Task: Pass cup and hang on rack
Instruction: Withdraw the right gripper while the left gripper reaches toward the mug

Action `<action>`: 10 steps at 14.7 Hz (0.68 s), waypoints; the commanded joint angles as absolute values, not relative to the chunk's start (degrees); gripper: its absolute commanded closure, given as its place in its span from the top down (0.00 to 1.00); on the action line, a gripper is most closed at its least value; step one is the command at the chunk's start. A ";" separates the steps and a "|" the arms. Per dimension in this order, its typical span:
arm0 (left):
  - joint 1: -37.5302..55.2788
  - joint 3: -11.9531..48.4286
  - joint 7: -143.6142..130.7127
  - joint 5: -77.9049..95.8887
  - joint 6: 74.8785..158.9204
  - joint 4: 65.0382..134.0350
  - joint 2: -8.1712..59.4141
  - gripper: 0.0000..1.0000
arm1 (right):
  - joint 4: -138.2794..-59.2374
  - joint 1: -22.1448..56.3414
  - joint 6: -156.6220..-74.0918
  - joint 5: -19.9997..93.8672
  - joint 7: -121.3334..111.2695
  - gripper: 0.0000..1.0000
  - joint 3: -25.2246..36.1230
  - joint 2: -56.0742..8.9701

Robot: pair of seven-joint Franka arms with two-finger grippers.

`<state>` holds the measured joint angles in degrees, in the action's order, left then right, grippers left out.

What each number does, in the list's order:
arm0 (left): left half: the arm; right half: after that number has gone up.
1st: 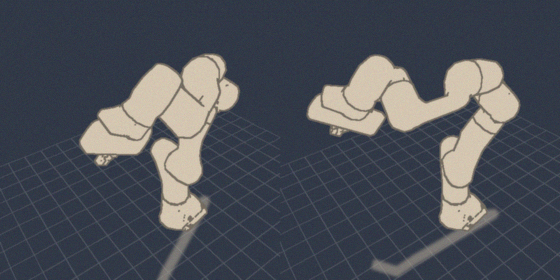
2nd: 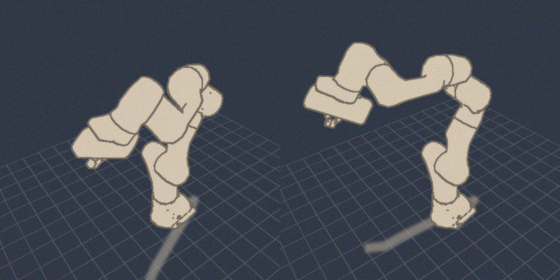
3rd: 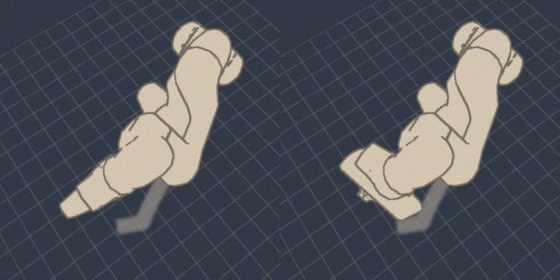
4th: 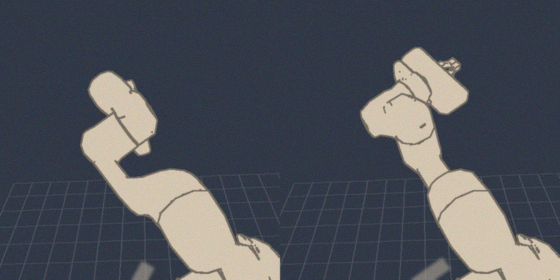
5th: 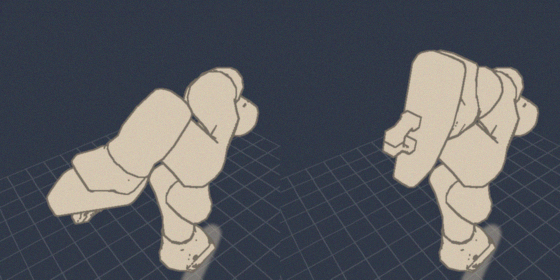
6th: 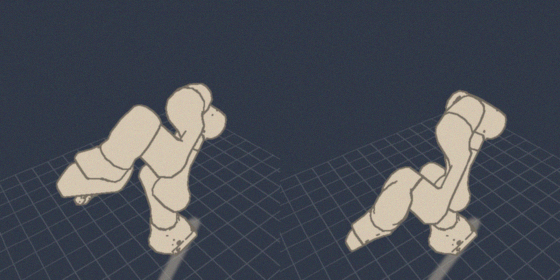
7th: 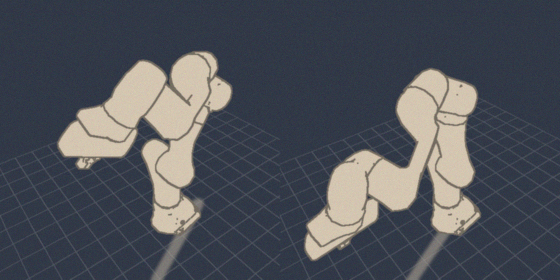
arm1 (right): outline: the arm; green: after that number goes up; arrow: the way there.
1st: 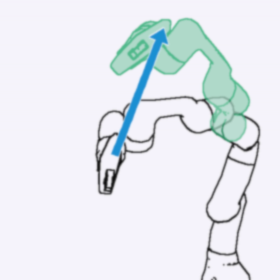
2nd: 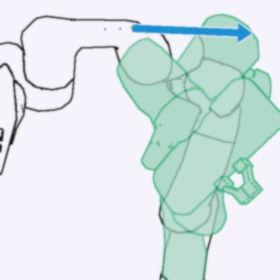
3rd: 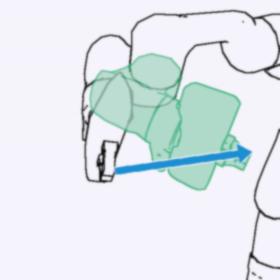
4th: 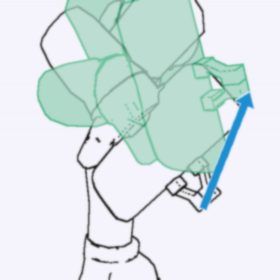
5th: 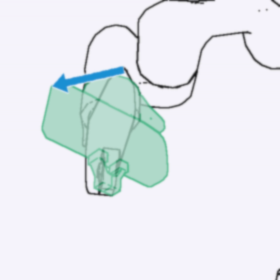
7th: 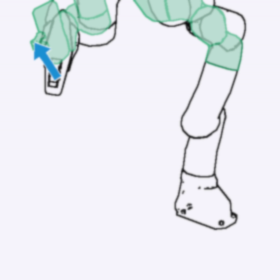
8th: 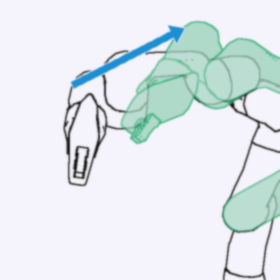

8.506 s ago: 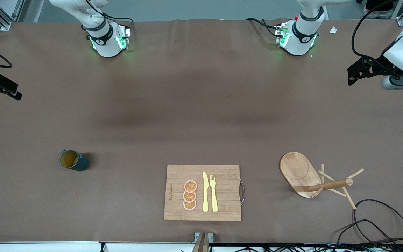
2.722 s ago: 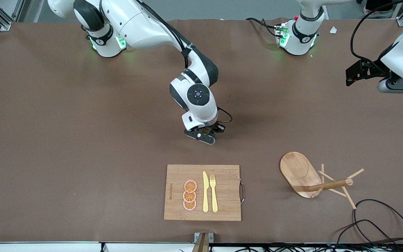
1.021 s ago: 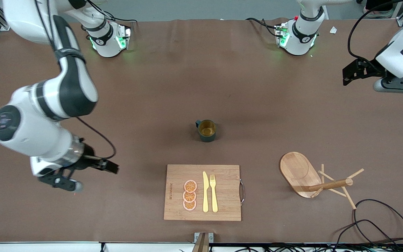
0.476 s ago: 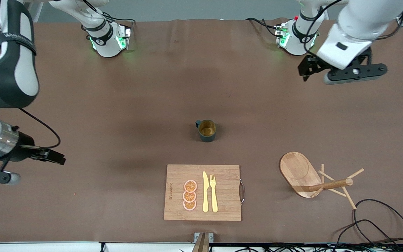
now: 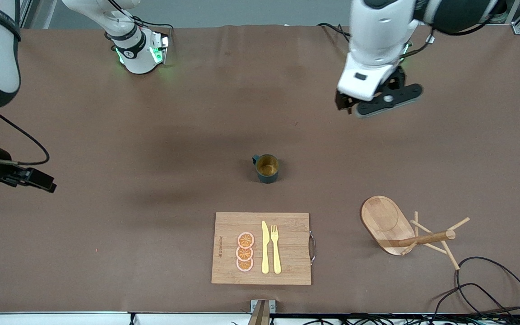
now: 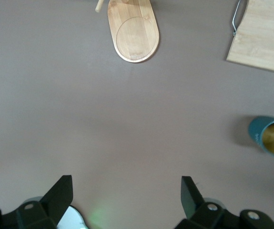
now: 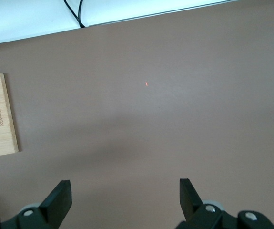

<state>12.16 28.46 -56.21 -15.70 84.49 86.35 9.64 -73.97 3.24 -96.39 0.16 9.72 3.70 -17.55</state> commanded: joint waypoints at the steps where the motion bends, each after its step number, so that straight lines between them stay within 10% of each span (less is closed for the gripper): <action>1: 18.96 28.56 -67.98 -21.51 85.68 79.91 18.17 1.00 | -80.15 0.71 -96.51 -1.05 8.79 1.00 1.41 -11.26; 10: 38.39 26.11 -98.77 -38.22 96.76 73.65 37.60 1.00 | -83.14 -1.93 -95.54 -3.69 2.99 1.00 -1.05 -6.16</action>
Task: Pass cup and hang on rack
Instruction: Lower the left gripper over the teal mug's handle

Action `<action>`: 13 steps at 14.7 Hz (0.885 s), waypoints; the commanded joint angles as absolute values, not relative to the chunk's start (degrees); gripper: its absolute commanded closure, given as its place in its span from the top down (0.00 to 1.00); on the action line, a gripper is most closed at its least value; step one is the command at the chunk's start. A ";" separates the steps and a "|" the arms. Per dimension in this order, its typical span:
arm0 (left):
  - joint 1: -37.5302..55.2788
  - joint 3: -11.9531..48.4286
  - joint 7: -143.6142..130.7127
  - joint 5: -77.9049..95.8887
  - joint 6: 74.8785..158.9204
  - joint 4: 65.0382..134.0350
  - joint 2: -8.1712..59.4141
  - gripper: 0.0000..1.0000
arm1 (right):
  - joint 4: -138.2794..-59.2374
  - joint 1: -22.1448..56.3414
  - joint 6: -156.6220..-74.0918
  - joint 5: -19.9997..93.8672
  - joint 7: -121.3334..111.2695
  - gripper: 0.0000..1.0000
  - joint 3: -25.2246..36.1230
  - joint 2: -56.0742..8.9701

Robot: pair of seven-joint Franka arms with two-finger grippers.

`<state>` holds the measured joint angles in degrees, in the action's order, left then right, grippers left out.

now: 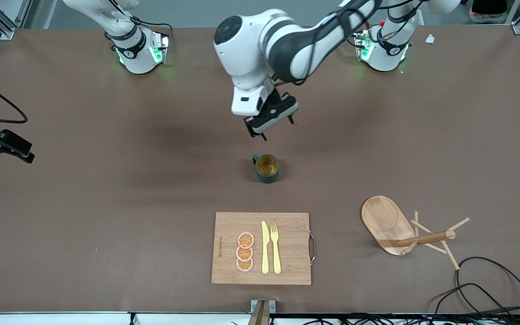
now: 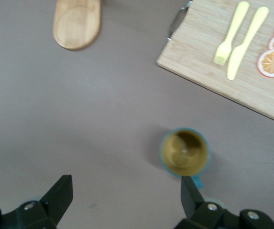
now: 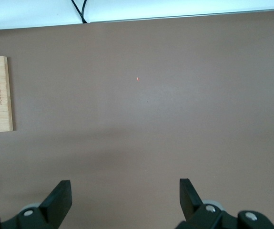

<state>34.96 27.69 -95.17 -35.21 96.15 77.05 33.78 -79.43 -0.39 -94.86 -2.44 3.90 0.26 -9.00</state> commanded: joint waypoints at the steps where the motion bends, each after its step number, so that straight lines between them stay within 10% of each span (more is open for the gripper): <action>1: 40.67 24.54 -100.79 -39.19 97.29 73.65 38.92 1.00 | -84.01 -2.28 -95.80 -3.69 2.90 1.00 -1.05 -5.54; 6: 56.76 8.46 -112.23 -39.38 102.82 70.75 46.05 0.97 | -84.46 -2.20 -96.15 -3.52 2.99 1.00 -1.14 -4.83; 13: 63.18 1.77 -122.60 -42.54 106.52 70.66 52.20 0.91 | -84.46 -1.93 -95.98 -3.52 2.90 1.00 -1.23 -4.83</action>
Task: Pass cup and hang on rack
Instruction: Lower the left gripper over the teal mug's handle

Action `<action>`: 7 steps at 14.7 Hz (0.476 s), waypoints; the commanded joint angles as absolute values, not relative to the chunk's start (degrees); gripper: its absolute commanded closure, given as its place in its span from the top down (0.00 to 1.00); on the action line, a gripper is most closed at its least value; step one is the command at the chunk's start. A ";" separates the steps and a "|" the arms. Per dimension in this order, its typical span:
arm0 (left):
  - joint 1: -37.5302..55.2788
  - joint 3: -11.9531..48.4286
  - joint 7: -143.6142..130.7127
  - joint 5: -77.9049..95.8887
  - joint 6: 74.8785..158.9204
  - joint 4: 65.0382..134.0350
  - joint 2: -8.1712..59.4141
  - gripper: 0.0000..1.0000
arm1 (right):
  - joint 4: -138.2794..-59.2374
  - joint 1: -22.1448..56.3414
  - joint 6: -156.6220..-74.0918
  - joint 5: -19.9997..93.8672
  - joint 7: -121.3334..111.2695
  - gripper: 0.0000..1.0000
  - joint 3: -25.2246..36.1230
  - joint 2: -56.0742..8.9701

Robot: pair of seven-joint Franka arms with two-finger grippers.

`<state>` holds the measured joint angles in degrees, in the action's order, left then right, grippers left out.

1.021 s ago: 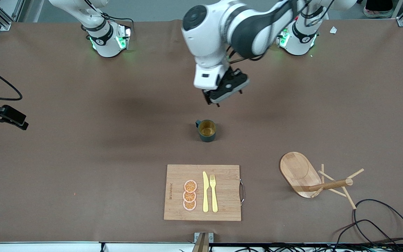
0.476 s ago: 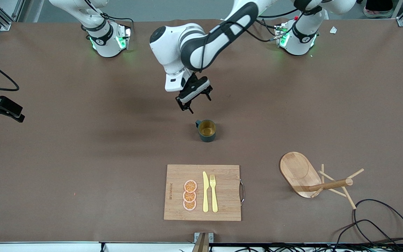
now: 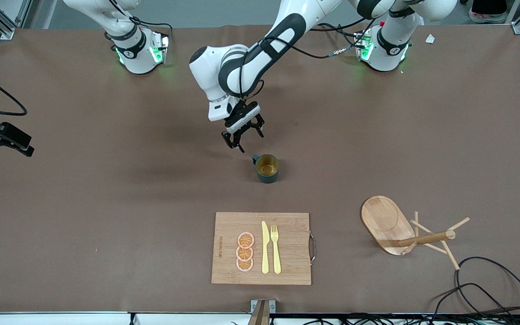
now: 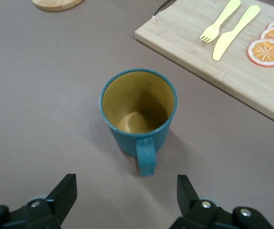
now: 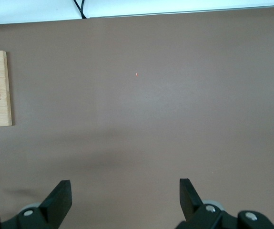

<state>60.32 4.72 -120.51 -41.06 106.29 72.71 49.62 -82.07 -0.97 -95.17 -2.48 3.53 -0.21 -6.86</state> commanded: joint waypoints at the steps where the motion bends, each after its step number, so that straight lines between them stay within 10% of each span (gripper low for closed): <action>1: 64.15 0.80 -124.00 -42.63 107.31 70.66 52.73 0.91 | -84.46 -1.93 -95.98 -3.52 2.90 1.00 -1.14 -4.83; 7: 66.88 -2.99 -129.46 -46.22 109.51 70.58 56.07 0.85 | -84.29 -2.20 -95.63 -3.52 2.90 1.00 -1.14 -4.83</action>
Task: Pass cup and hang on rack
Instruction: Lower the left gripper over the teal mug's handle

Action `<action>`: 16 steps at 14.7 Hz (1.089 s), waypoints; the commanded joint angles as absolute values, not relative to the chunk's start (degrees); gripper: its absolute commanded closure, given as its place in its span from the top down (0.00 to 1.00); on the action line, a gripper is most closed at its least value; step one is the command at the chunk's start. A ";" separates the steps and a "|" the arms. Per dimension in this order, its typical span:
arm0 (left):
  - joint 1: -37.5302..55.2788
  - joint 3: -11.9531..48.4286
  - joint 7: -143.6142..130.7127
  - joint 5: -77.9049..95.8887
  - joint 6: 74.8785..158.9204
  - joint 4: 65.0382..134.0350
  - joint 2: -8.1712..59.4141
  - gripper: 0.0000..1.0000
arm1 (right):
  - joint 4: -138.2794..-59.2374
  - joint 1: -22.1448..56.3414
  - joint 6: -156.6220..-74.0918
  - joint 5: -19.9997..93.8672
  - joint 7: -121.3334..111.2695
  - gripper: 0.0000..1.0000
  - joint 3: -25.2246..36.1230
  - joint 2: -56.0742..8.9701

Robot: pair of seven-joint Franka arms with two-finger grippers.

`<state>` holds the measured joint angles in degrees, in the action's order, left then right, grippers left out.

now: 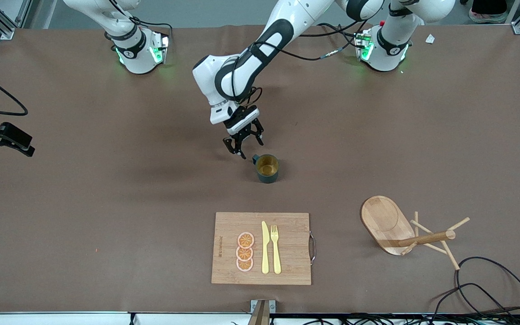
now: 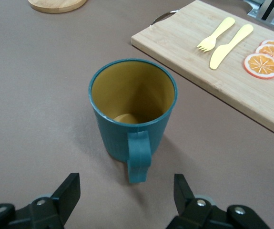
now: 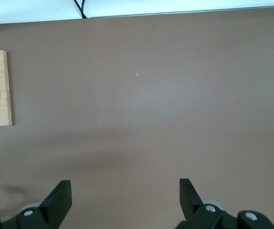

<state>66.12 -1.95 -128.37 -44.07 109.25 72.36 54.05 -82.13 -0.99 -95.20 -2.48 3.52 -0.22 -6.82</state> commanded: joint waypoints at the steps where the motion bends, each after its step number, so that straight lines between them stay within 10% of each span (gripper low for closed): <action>1: 66.88 -2.99 -130.51 -47.36 110.21 70.58 56.42 0.84 | -84.29 -2.20 -95.62 -3.52 2.90 1.00 -1.06 -4.83; 16: 67.59 -3.34 -134.47 -52.56 110.57 71.10 58.89 0.71 | -82.27 -2.20 -95.27 -3.16 1.67 1.00 -1.14 -5.01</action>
